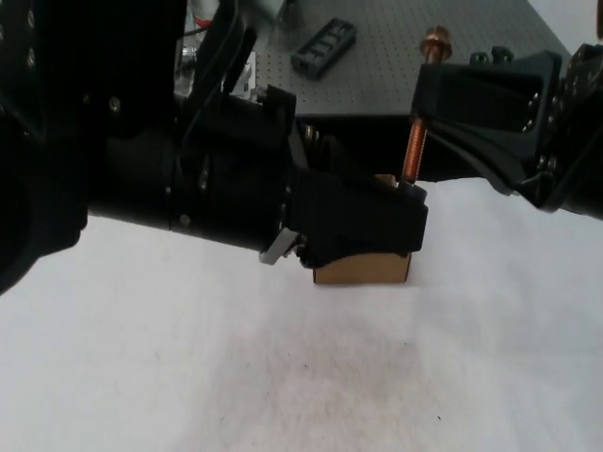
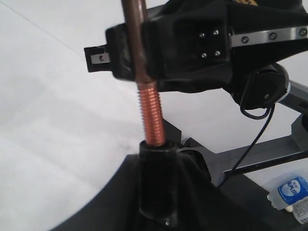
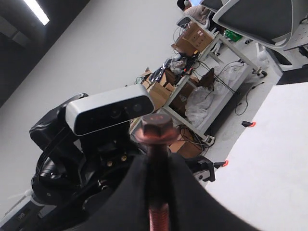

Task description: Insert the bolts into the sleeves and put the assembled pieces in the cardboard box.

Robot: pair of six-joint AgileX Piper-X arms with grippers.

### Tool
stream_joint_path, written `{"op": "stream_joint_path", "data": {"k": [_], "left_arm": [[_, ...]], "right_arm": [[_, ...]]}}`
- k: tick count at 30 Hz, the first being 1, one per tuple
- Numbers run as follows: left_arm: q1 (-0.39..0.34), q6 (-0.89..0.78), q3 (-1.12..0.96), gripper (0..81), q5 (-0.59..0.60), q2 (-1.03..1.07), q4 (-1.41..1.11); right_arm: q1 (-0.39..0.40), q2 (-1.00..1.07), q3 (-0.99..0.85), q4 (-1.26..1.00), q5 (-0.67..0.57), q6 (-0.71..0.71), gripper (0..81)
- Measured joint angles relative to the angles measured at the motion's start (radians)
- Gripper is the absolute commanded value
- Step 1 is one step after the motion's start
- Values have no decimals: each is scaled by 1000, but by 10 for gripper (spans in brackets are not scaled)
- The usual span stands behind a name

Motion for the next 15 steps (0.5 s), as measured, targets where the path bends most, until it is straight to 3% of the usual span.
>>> {"op": "stream_joint_path", "data": {"k": [15], "left_arm": [[0,-30,0,6,-53,0,2]], "right_arm": [[0,0,0,0,2,2,1]]}}
